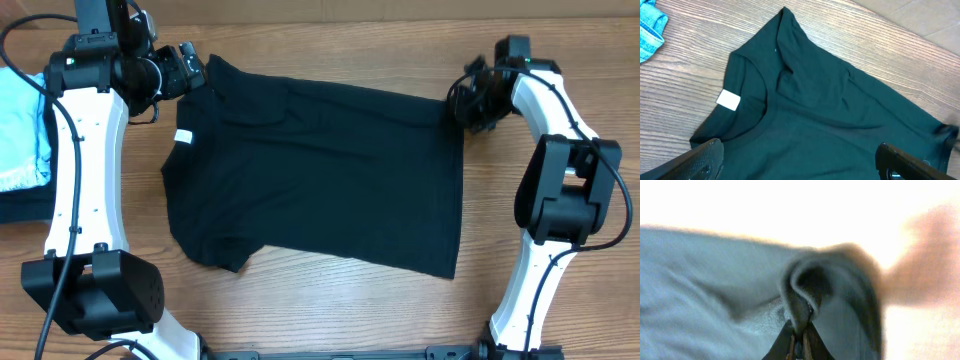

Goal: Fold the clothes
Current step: 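Pull the shirt corners apart with both grippers to flatten it, then move both grippers to the bottom hem corners of the shirt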

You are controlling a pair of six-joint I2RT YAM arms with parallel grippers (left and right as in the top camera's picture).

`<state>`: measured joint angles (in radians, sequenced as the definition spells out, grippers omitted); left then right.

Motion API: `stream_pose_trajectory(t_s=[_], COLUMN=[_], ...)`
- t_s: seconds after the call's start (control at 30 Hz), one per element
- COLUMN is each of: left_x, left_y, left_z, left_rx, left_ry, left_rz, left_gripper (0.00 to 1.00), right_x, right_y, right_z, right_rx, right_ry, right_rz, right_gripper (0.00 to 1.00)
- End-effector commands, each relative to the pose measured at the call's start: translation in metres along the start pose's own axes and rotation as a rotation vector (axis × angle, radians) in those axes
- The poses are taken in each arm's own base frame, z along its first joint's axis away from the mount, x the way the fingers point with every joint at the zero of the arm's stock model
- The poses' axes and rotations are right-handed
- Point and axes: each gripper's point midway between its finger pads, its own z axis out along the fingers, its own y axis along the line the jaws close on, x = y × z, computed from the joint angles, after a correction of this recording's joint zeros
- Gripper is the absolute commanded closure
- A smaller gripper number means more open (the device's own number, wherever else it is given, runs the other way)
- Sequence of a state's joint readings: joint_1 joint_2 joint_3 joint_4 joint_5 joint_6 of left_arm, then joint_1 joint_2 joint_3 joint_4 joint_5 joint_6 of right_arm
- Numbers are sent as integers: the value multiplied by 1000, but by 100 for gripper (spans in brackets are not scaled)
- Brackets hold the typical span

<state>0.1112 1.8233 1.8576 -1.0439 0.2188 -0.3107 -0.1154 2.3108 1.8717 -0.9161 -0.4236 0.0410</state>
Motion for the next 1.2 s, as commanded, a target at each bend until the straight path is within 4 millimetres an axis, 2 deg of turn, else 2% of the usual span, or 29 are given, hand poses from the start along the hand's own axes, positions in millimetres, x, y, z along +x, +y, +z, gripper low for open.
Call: stream_pose_trajectory(t_s=[0.0, 0.03, 0.07, 0.1, 0.13, 0.2, 0.23, 0.27, 0.37, 0.4, 0.47, 0.57, 0.67, 0.77, 0.87, 0.97, 1.03, 1.1, 1.17], left_x=[0, 1, 2, 2, 2, 2, 2, 8, 23, 30, 45, 74, 98, 111, 120, 132, 149, 165, 198], left_y=[-1, -1, -1, -1, -1, 0, 1, 3, 8, 13, 23, 32, 38, 43, 42, 42, 45, 47, 44], left_z=[2, 2, 2, 2, 2, 2, 2, 1, 0, -1, -4, -12, -23, -37, -70, -100, -111, -109, -94], left_rx=[-8, -9, -10, -11, -11, -16, -18, -26, -46, -70, -118, -163, -195, -226, -245, -249, -246, -227, -131], left_ry=[-1, 2, 6, 8, 9, 7, 8, 32, 92, 120, 180, 299, 404, 447, 429, 398, 382, 373, 387], left_rz=[26, 25, 25, 26, 29, 32, 36, 46, 50, 43, 32, 10, -5, 2, 10, 18, 20, 11, -7], left_gripper=[0, 0, 0, 0, 0, 0, 0, 0, 0, 0, 0, 0, 0, 0, 1, 1, 0, 0, 0], right_x=[-100, -126, -130, -128, -122, -94, -83, -68, -51, -37, -9, 33, 59, 77, 107, 130, 152, 170, 195], right_y=[45, 52, 52, 50, 48, 33, 21, -1, -33, -44, -55, -49, -35, -22, -6, 6, 8, 12, 15], right_z=[-61, -75, -79, -77, -74, -62, -63, -78, -125, -147, -171, -197, -226, -248, -272, -285, -283, -266, -239], right_rx=[-102, -150, -161, -160, -150, -90, -61, -2, 122, 178, 255, 312, 333, 334, 334, 322, 314, 257, 185], right_ry=[-382, -493, -511, -499, -473, -356, -312, -270, -269, -250, -193, -85, -59, -58, -36, -36, -22, 7, 67], right_rz=[-18, 19, 41, 50, 56, 39, 67, 136, 215, 226, 261, 252, 262, 263, 287, 298, 317, 331, 376], right_gripper=[87, 58, 58, 45, 41, 20, 10, 1, 0, 0, 0, 0, 0, 0, 0, 0, 0, 0, 0])
